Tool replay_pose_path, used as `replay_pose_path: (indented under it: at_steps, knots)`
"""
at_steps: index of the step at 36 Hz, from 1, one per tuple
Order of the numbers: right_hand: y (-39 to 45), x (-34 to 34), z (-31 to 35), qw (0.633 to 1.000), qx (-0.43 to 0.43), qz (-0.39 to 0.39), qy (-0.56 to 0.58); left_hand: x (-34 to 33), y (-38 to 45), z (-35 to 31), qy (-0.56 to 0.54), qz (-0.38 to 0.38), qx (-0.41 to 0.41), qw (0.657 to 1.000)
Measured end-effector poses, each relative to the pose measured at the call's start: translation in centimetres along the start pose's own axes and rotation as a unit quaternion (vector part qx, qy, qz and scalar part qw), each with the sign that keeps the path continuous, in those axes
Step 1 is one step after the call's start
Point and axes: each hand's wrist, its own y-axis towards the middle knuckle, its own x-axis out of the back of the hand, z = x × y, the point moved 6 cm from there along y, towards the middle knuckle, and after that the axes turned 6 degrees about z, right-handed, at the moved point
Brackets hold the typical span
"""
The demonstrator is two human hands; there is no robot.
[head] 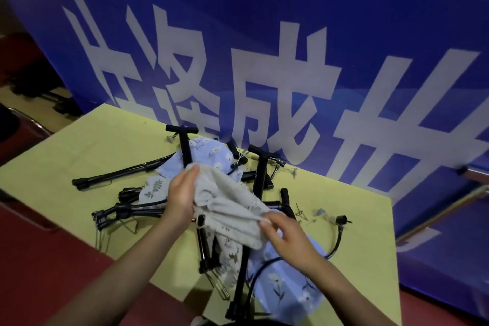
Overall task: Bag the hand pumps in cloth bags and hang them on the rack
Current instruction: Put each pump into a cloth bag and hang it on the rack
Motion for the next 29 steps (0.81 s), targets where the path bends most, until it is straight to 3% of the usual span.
replay_pose_path:
  at_steps: [3,6,10,14,16,18,20,25,27,29]
  knots:
    - [3.4,0.7,0.1,0.974,-0.091,-0.070,0.194,-1.4,1.7,-3.9,-0.013,0.047,-0.064,0.997]
    - [6.8,-0.5,-0.5,0.921,-0.164,-0.073,0.346,-2.0,3.8,-7.0,0.010,0.052,-0.134,0.990]
    - [8.9,-1.6,-4.0,0.888,-0.242,-0.153,0.360,-3.3,6.7,-7.7,0.173,0.070,-0.240,0.953]
    - [6.3,-2.6,-9.5,0.859,-0.368,-0.190,0.301,-4.5,10.8,-1.6,0.417,0.168,-0.217,0.867]
    - [4.0,-3.1,-11.1,0.859,-0.412,-0.163,0.255,-4.6,12.9,2.4,0.534,0.219,-0.196,0.793]
    - [2.0,-3.9,-11.6,0.861,-0.435,-0.126,0.232,-4.3,14.0,5.3,0.593,0.249,-0.172,0.746]
    - [0.5,-5.1,-11.6,0.868,-0.453,-0.074,0.192,-4.3,14.3,6.6,0.618,0.244,-0.176,0.726]
    - [-0.7,-10.9,-9.7,0.865,-0.463,0.168,0.099,-6.0,13.3,7.3,0.671,0.225,-0.285,0.647]
    - [-0.9,-12.9,-9.7,0.860,-0.464,0.199,0.080,-6.8,13.2,7.6,0.671,0.230,-0.297,0.639]
    - [-1.0,-13.7,-9.9,0.859,-0.475,0.182,0.066,-7.3,12.8,7.5,0.665,0.225,-0.303,0.645]
